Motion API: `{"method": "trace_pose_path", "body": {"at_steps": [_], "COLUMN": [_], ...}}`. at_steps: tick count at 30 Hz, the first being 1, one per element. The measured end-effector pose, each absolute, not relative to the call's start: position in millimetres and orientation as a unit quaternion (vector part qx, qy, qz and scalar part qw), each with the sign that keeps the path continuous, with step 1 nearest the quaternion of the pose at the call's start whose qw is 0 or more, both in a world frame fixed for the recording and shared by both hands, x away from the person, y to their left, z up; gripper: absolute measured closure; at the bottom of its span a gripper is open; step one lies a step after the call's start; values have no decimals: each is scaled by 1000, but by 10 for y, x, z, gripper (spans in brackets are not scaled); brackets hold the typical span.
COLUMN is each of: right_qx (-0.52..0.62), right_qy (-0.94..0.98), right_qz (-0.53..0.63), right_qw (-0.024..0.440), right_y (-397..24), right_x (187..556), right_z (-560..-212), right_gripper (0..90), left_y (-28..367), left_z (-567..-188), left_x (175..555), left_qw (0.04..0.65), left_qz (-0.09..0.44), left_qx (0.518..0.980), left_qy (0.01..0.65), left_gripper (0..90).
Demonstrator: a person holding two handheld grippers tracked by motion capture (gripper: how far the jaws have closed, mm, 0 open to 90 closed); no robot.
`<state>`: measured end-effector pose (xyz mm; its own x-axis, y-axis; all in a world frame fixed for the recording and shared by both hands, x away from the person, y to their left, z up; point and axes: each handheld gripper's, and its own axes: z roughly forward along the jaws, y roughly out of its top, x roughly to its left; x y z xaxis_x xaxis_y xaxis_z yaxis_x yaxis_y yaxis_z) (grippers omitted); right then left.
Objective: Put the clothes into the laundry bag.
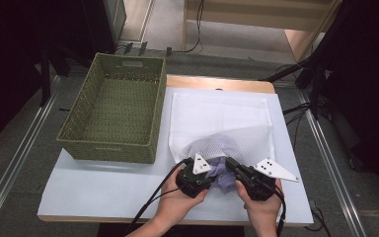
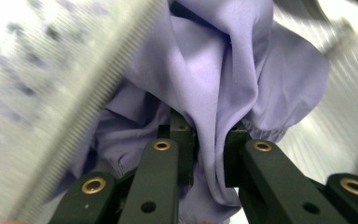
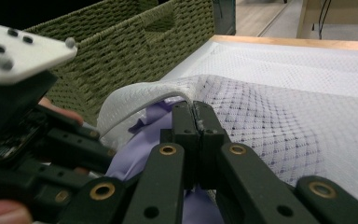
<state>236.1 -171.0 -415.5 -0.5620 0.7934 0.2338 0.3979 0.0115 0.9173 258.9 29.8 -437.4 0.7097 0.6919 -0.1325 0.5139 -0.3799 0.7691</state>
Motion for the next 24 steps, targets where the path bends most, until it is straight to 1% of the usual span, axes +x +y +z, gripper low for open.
{"method": "trace_pose_path", "body": {"at_steps": [2,3,4,5,9,11,13,16,18,19,21,23,24], "right_qx": [429,430,430,431,435,439,441,444,442,441,440,440,440], "right_qy": [690,690,691,692,693,692,690,688,688,689,690,690,690], "right_qz": [554,553,553,551,547,545,546,547,548,548,548,548,549], "right_qw": [180,180,178,179,176,176,177,176,173,174,173,171,171], "right_y": [-1700,-1693,-1691,-1692,-1717,-1740,-1753,-1752,-1735,-1727,-1713,-1707,-1705], "right_x": [2360,2359,2359,2360,2374,2391,2400,2400,2395,2397,2396,2395,2394], "right_z": [-4148,-4151,-4157,-4166,-4206,-4220,-4224,-4215,-4206,-4203,-4206,-4210,-4213], "right_gripper": [900,900,900,900,900,900,900,900,900,900,900,900,900], "left_y": [266,255,249,250,335,398,455,455,430,409,360,303,260], "left_z": [-4453,-4505,-4549,-4570,-4480,-4417,-4385,-4443,-4477,-4482,-4502,-4542,-4577], "left_x": [2645,2685,2717,2726,2619,2554,2505,2468,2444,2441,2464,2499,2505], "left_qw": [414,406,402,402,425,432,426,414,413,409,399,379,368], "left_qz": [122,120,114,110,99,91,84,80,85,89,96,92,100], "left_qx": [819,821,822,823,825,827,834,844,846,846,847,854,858], "left_qy": [378,384,386,385,360,348,340,333,326,330,339,343,345], "left_gripper": [789,771,729,667,462,403,352,301,300,305,351,376,396]}}
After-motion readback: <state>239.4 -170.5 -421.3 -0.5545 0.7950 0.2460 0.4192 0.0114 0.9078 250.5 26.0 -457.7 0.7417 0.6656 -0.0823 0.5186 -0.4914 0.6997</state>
